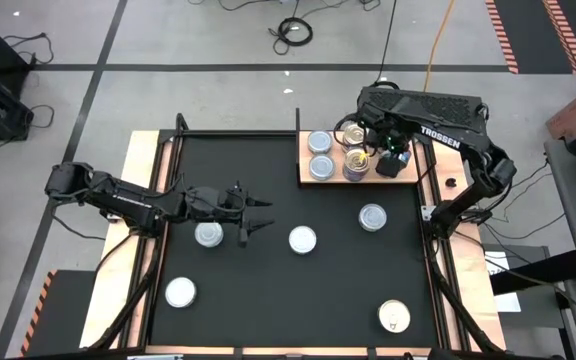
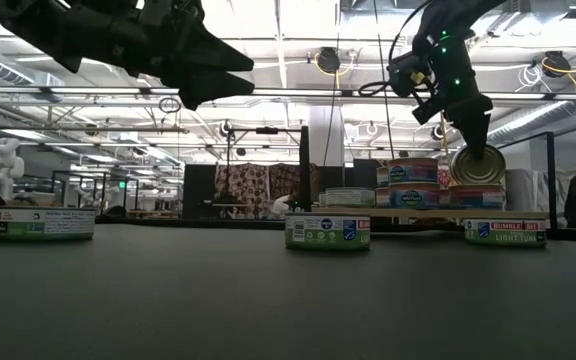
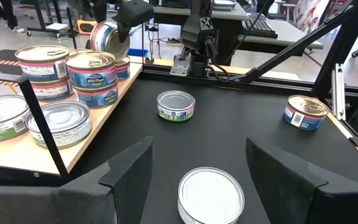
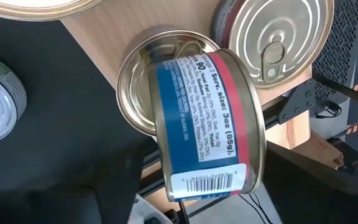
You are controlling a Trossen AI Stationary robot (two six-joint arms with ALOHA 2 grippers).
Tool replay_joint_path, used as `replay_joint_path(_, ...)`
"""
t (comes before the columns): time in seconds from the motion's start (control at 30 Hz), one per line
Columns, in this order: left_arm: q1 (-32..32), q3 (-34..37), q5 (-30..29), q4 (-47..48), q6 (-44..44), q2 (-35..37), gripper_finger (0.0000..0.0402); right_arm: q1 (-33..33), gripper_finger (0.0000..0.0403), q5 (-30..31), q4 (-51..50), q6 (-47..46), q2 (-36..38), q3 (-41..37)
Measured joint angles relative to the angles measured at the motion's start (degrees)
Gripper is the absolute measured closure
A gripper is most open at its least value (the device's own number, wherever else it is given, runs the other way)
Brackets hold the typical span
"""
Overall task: Stack canned seafood by type on shelf
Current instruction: Stack the blue pink tuna can on top of the other blue pink tuna can on the shelf
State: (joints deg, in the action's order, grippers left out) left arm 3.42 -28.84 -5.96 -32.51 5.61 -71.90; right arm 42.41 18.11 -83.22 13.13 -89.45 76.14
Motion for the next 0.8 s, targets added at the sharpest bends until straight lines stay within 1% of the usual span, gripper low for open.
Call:
replay_joint_path(0.3,0.0,-0.02,0.0,-0.04,-0.02,0.0,0.0149,-0.03,0.0218,0.25,-1.52,0.17,0.0,0.02)
replay_joint_path(0.53,0.0,-0.02,-0.01,-0.04,-0.05,0.0,0.0149,-0.57,0.0221,0.35,-4.27,-0.51,0.13,0.64)
replay_joint_path(0.67,0.0,-0.02,0.0,-0.02,-0.33,0.0,0.0149,-1.97,0.0206,4.71,-4.38,-0.63,0.96,3.38)
replay_joint_path(0.8,-0.02,-0.03,0.0,-0.04,-0.5,0.0,0.0149,-3.51,0.0209,8.67,-4.72,-0.57,1.14,7.54)
